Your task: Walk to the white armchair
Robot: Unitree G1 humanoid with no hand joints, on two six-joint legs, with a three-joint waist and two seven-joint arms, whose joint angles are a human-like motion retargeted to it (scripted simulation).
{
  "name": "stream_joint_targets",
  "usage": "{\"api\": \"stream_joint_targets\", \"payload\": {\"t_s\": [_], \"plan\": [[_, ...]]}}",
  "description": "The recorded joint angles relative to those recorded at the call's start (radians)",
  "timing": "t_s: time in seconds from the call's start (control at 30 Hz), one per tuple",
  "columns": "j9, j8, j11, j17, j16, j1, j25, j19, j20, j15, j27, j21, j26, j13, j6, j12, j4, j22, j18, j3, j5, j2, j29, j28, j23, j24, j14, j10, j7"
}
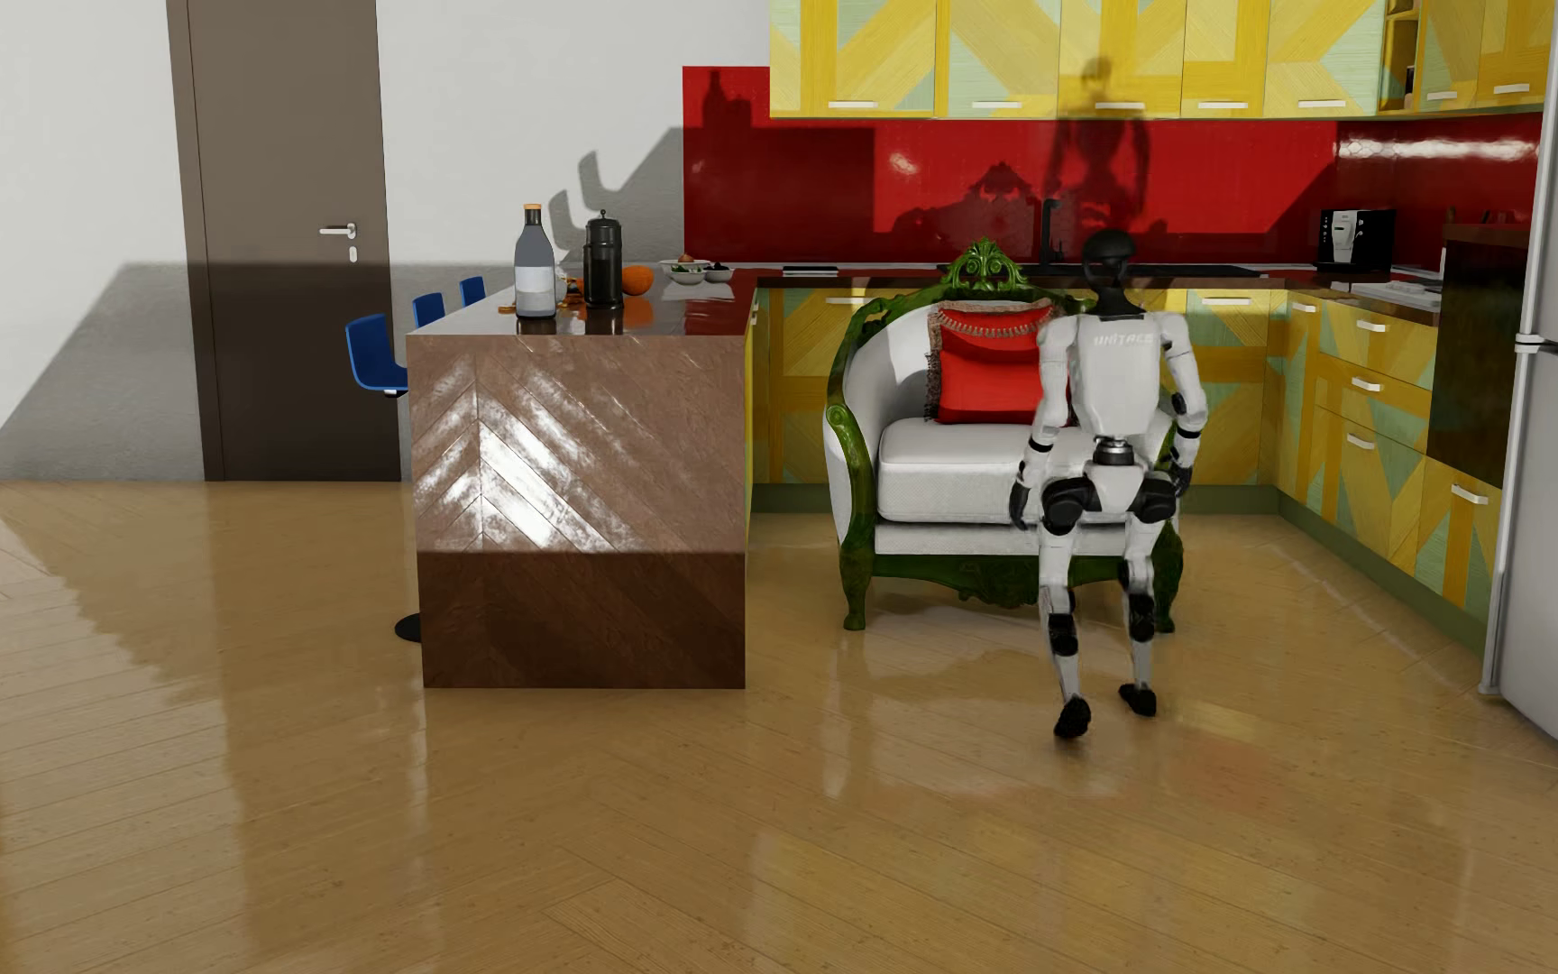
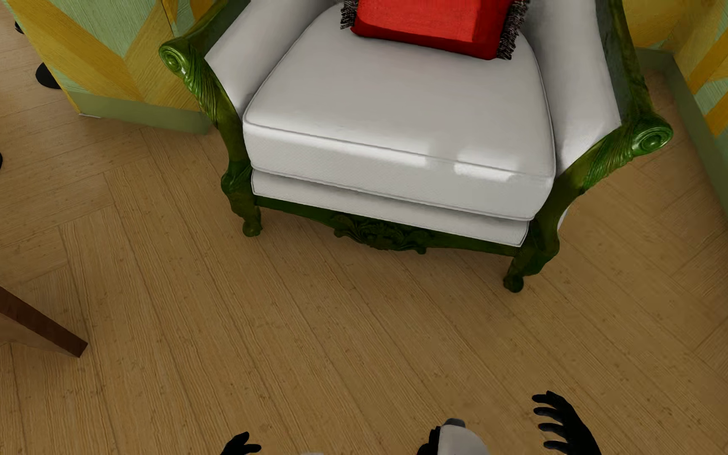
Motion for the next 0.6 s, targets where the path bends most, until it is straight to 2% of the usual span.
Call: {"api": "stream_joint_targets", "payload": {"t_s": [0.03, 0.07, 0.1, 0.13, 0.17, 0.2, 0.23, 0.27, 0.3, 0.33, 0.37, 0.4, 0.43, 0.47, 0.5, 0.57, 0.6], "plan": [[0.0, 0.003, -0.014, -0.006, 0.018, -0.093, -0.004, -0.149, 0.02, -0.053, 0.019, -0.028, -0.003, -0.054, 0.026, 0.014, 0.007, 0.018, -0.035, 0.003, 0.027, 0.045, -0.011, -0.034, 0.016, 0.016, 0.135, 0.09, -0.01], [0.005, -0.008, -0.048, 0.007, 0.02, -0.18, 0.001, -0.175, 0.055, -0.076, 0.068, -0.025, -0.021, -0.105, 0.068, 0.052, 0.02, 0.026, -0.091, 0.015, 0.047, 0.088, -0.027, -0.084, -0.04, 0.047, 0.057, 0.063, -0.039], [0.013, -0.01, -0.089, 0.033, 0.019, -0.238, 0.007, -0.098, 0.09, -0.083, 0.101, -0.003, -0.045, -0.147, 0.099, 0.089, 0.041, 0.035, -0.105, 0.03, 0.049, 0.131, -0.032, -0.137, -0.082, 0.098, -0.104, -0.072, -0.072], [0.014, 0.008, -0.11, 0.062, 0.018, -0.24, 0.006, -0.101, 0.084, -0.088, 0.1, 0.046, -0.061, -0.17, 0.125, 0.095, 0.086, 0.046, -0.095, 0.026, 0.066, 0.163, -0.02, -0.181, -0.055, 0.159, -0.113, -0.278, -0.101], [0.024, 0.025, -0.079, 0.101, 0.028, -0.19, 0.0, -0.141, 0.044, -0.093, 0.098, 0.078, -0.079, -0.175, 0.127, 0.058, 0.114, 0.106, -0.161, 0.003, 0.067, 0.175, 0.003, -0.222, -0.024, 0.207, -0.008, -0.415, -0.089], [0.043, 0.03, -0.061, 0.113, 0.056, -0.161, -0.005, -0.185, 0.03, -0.103, 0.099, 0.086, -0.085, -0.145, 0.104, 0.01, 0.098, 0.067, -0.152, -0.045, 0.051, 0.177, 0.042, -0.262, -0.037, 0.225, -0.02, -0.424, -0.071], [0.052, 0.022, -0.061, 0.103, 0.056, -0.131, -0.012, -0.224, 0.028, -0.128, 0.099, 0.074, -0.114, -0.105, 0.077, -0.032, 0.088, 0.047, -0.148, -0.089, 0.043, 0.184, 0.089, -0.264, -0.038, 0.213, -0.039, -0.435, -0.052], [0.053, 0.016, -0.07, 0.075, 0.038, -0.114, -0.02, -0.25, 0.028, -0.153, 0.103, 0.053, -0.153, -0.059, 0.055, -0.07, 0.083, 0.026, -0.146, -0.13, 0.039, 0.196, 0.134, -0.246, -0.04, 0.18, -0.049, -0.437, -0.045], [0.051, 0.026, -0.079, 0.06, 0.032, -0.096, -0.026, -0.246, 0.008, -0.166, 0.117, 0.038, -0.208, -0.026, 0.025, -0.109, 0.08, 0.036, -0.156, -0.147, 0.036, 0.214, 0.167, -0.219, -0.03, 0.129, -0.041, -0.442, -0.036], [0.05, 0.026, -0.126, 0.034, 0.012, -0.097, -0.021, -0.166, 0.016, -0.152, 0.144, 0.022, -0.261, -0.007, 0.013, -0.117, 0.081, 0.017, -0.127, -0.152, 0.034, 0.247, 0.182, -0.194, -0.039, 0.071, -0.007, -0.428, -0.037], [0.041, 0.02, -0.167, 0.027, 0.015, -0.101, -0.009, -0.098, 0.006, -0.141, 0.165, -0.006, -0.303, 0.016, 0.011, -0.12, 0.085, 0.015, -0.058, -0.146, 0.033, 0.275, 0.178, -0.178, -0.059, 0.015, 0.03, -0.423, -0.032], [0.028, 0.012, -0.185, 0.05, 0.018, -0.091, 0.007, -0.095, 0.03, -0.125, 0.18, -0.007, -0.324, 0.024, 0.015, -0.098, 0.096, 0.017, 0.052, -0.135, 0.041, 0.293, 0.155, -0.176, -0.069, -0.022, 0.022, -0.454, -0.029], [0.013, 0.007, -0.149, 0.087, 0.032, -0.064, 0.023, -0.14, 0.028, -0.106, 0.205, 0.022, -0.314, -0.007, 0.024, -0.077, 0.104, 0.03, 0.043, -0.125, 0.051, 0.283, 0.123, -0.175, -0.073, -0.032, -0.017, -0.514, -0.043], [-0.004, 0.003, -0.12, 0.099, 0.044, -0.042, 0.039, -0.179, 0.023, -0.111, 0.228, 0.057, -0.281, -0.035, 0.029, -0.073, 0.109, 0.051, -0.162, -0.11, 0.048, 0.273, 0.094, -0.177, -0.092, -0.029, -0.01, -0.555, -0.055], [-0.018, 0.008, -0.138, 0.079, 0.022, -0.037, 0.052, -0.189, 0.028, -0.141, 0.226, 0.072, -0.231, -0.061, 0.032, -0.058, 0.092, 0.038, -0.166, -0.099, 0.034, 0.292, 0.076, -0.17, -0.082, -0.028, -0.01, -0.56, -0.056], [-0.037, 0.027, -0.178, 0.079, 0.019, -0.022, 0.069, -0.125, 0.015, -0.173, 0.2, 0.028, -0.161, -0.055, 0.037, -0.026, 0.074, 0.053, -0.16, -0.08, 0.014, 0.32, 0.063, -0.15, -0.074, -0.024, -0.005, -0.579, -0.045], [-0.033, 0.024, -0.2, 0.066, 0.02, -0.013, 0.077, -0.144, 0.029, -0.161, 0.2, 0.036, -0.138, -0.046, 0.053, -0.028, 0.079, 0.058, -0.16, -0.069, 0.021, 0.335, 0.066, -0.145, -0.074, -0.013, 0.0, -0.588, -0.047]]}}
